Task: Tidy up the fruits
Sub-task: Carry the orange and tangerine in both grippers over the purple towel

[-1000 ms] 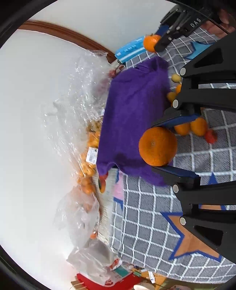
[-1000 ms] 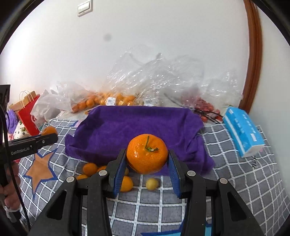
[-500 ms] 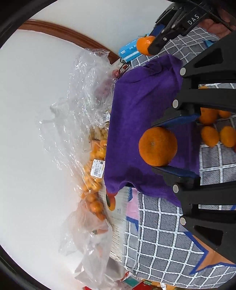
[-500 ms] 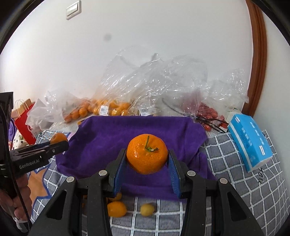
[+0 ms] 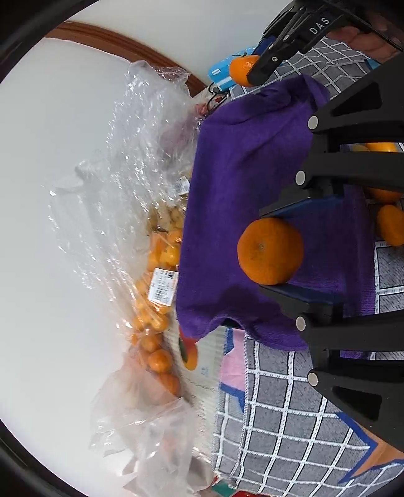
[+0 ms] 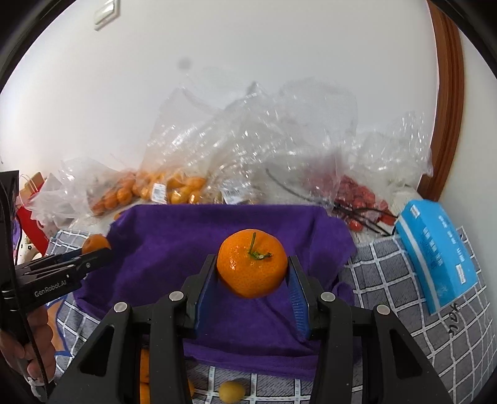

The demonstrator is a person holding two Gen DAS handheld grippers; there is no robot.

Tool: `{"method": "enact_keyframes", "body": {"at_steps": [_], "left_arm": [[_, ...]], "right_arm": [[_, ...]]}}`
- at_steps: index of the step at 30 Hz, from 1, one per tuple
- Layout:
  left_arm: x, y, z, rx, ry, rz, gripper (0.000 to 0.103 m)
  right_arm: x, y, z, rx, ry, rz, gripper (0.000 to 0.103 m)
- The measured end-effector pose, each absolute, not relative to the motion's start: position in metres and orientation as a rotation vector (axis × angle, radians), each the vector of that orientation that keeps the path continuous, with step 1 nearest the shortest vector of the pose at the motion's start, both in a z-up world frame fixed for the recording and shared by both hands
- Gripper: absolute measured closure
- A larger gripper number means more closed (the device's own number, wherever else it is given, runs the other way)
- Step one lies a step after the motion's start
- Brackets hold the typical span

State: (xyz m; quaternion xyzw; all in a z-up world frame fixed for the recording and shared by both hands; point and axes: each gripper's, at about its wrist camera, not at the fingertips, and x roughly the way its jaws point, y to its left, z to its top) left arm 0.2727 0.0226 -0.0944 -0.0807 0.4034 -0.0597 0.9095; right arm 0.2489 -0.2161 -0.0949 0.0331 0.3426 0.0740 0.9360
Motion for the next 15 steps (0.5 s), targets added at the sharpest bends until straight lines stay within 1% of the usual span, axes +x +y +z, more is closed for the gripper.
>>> {"method": "enact_keyframes", "body": {"at_steps": [15], "left_arm": [[0.290,0.019,-0.122,-0.161,0.885,-0.148,0.064]], "right_arm": [[0.274,-0.217,-0.138,0.060,0.780,0.150,0.059]]}}
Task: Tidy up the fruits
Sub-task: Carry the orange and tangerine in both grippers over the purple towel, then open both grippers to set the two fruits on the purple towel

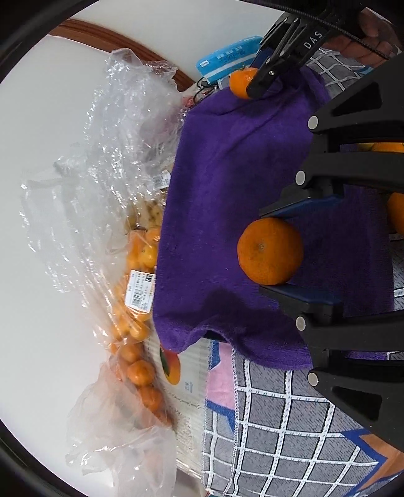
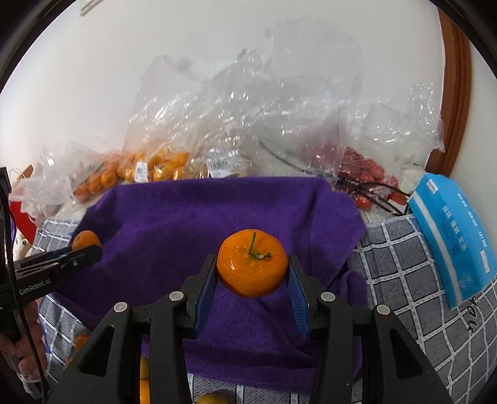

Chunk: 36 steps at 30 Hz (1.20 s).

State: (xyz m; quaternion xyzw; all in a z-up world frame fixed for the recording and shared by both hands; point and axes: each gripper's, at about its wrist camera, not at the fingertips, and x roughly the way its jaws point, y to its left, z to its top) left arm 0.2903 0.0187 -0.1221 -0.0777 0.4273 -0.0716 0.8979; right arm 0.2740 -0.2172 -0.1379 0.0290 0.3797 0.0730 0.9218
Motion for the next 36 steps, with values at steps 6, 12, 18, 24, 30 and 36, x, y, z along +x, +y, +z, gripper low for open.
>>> {"method": "enact_keyframes", "body": {"at_steps": [6,12,18,24,30,36], "left_arm": [[0.293,0.012,-0.129,-0.126,0.907,-0.140,0.064],[0.292,0.007,-0.132,-0.083,0.914,-0.128,0.064],[0.292,0.004,-0.132,-0.072,0.922,-0.136,0.064],[0.292,-0.001,-0.134,-0.038,0.922,-0.121,0.063],[0.291,-0.003,-0.134,-0.036,0.922,-0.121,0.062],[0.286,-0.005,-0.128,-0.049,0.908,-0.127,0.054]], "right_arm": [[0.280,-0.215,-0.154,0.046,0.818,0.152,0.059],[0.283,-0.211,-0.164,0.043,0.842,0.157,0.059],[0.283,-0.205,-0.168,0.020,0.843,0.154,0.059],[0.282,-0.202,-0.169,-0.006,0.836,0.149,0.059],[0.278,-0.201,-0.163,-0.019,0.826,0.152,0.058],[0.267,-0.198,-0.144,-0.029,0.769,0.158,0.046]]}}
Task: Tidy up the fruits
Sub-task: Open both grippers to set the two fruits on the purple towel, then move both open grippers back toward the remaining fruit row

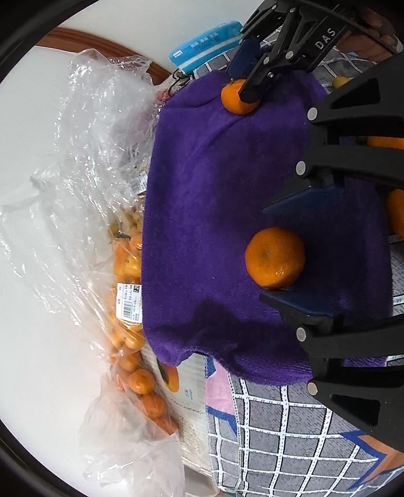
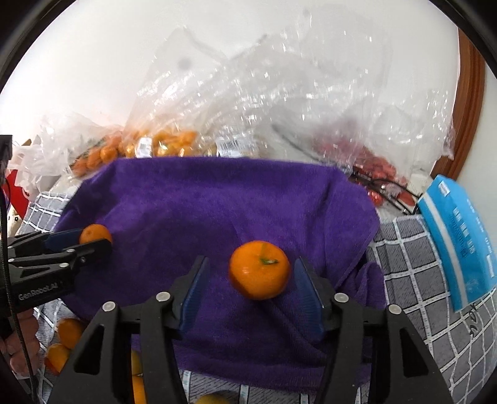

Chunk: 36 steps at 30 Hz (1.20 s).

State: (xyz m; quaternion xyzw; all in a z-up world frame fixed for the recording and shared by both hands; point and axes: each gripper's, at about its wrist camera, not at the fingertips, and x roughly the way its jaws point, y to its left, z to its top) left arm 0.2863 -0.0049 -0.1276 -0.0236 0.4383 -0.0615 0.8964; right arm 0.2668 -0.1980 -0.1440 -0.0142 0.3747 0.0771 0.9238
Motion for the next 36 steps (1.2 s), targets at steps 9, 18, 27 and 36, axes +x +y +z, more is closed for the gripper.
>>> {"method": "enact_keyframes", "body": {"at_steps": [9,18,27,36], "left_arm": [[0.255,-0.006,-0.089,-0.031,0.839,-0.128,0.054],[0.207,0.012,-0.064,-0.069,0.786,-0.123,0.054],[0.159,0.033,-0.062,-0.088,0.784,-0.105,0.054],[0.133,0.047,-0.062,-0.091,0.773,-0.068,0.054]], "right_arm": [[0.234,-0.191,-0.090,-0.030,0.669,0.151,0.046],[0.182,-0.196,-0.081,0.042,0.685,0.144,0.046],[0.130,-0.204,-0.079,0.093,0.667,0.098,0.046],[0.114,-0.204,-0.087,0.095,0.715,0.096,0.046]]}}
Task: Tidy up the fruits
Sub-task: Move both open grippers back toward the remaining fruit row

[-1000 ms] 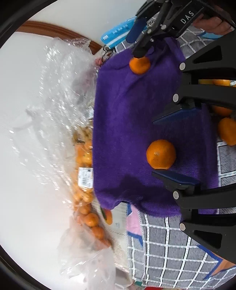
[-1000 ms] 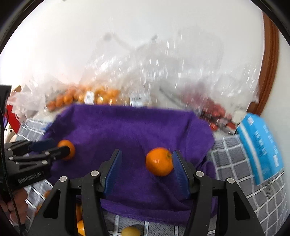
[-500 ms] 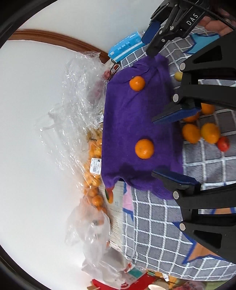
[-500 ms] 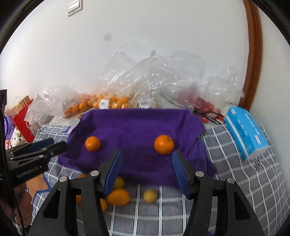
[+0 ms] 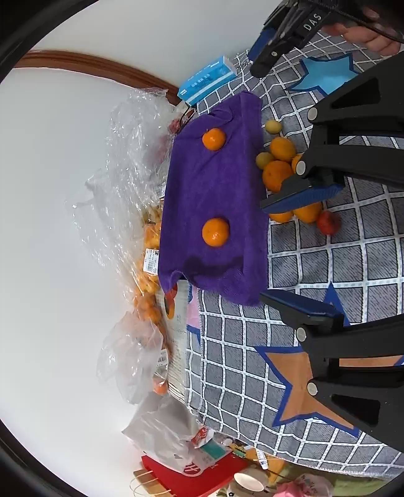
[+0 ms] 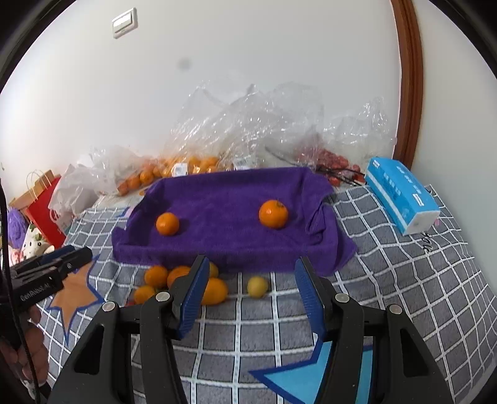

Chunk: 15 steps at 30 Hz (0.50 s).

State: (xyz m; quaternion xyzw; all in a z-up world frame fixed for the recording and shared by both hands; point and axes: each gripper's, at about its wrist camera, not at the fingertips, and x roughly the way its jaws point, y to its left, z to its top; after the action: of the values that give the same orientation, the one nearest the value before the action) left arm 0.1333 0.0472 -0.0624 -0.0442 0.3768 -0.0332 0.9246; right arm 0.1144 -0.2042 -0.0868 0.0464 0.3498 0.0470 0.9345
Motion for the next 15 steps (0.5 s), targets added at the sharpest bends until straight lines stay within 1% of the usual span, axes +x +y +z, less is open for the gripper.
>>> {"method": "enact_keyframes", "body": {"at_steps": [9,12,15], "left_arm": [[0.125,0.063,-0.079,-0.121,0.792,-0.045,0.054],[0.128,0.067,-0.088,-0.144,0.823,-0.056,0.049],[0.129,0.069,-0.092,-0.145,0.835,-0.054,0.047]], "right_arm": [[0.110,-0.206,-0.113,0.093,0.756,0.101,0.046],[0.110,-0.203,-0.124,0.077,0.773,0.106,0.046],[0.113,-0.202,-0.133,0.070,0.783,0.106,0.048]]}}
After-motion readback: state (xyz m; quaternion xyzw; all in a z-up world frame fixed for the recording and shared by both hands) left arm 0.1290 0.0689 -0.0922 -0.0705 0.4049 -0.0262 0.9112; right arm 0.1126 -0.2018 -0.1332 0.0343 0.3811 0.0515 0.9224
